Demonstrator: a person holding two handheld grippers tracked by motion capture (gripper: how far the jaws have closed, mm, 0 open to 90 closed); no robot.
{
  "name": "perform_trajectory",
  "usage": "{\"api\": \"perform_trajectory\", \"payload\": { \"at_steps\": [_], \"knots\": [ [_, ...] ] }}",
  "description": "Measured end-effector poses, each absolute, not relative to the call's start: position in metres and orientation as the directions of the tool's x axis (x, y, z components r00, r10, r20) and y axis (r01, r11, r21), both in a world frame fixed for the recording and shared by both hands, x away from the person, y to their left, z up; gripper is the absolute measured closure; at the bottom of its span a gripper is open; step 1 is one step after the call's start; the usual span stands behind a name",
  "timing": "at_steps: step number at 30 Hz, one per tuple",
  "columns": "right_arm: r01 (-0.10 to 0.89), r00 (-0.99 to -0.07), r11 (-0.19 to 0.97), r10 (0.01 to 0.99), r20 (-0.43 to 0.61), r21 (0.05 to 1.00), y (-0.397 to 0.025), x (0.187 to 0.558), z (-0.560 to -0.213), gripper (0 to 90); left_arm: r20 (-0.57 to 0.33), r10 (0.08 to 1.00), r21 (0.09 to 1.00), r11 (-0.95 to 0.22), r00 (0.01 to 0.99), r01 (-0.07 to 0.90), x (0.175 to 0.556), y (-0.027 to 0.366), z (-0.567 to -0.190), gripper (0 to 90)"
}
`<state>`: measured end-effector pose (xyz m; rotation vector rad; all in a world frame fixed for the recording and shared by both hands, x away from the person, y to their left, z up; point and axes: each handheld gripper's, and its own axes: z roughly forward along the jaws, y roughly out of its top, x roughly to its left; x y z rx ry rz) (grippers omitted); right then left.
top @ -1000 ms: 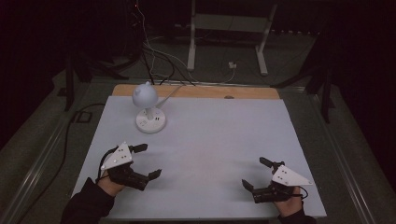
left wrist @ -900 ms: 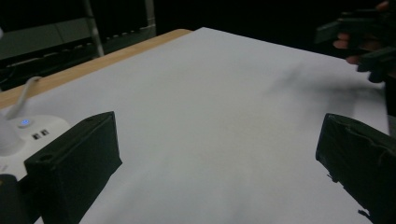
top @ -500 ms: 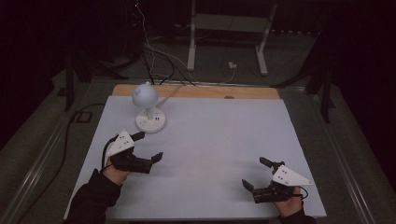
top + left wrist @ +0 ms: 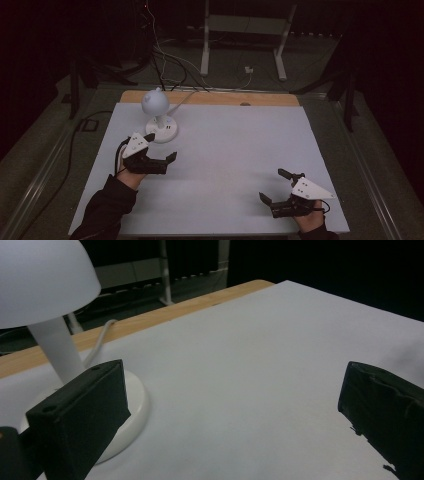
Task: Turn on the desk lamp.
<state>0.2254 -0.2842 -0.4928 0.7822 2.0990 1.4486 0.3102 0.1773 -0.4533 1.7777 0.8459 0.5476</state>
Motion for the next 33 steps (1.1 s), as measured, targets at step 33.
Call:
{"api": "perform_trajectory", "payload": {
  "at_steps": [33],
  "knots": [
    [0.195,-0.728,0.275,0.683,-0.049,0.941,-0.284,0.226,-0.494,0.0,-0.122,0.856,0.913,-0.102,0.502,0.396,0.357,0.177,-0.466,0.3]
  ]
}}
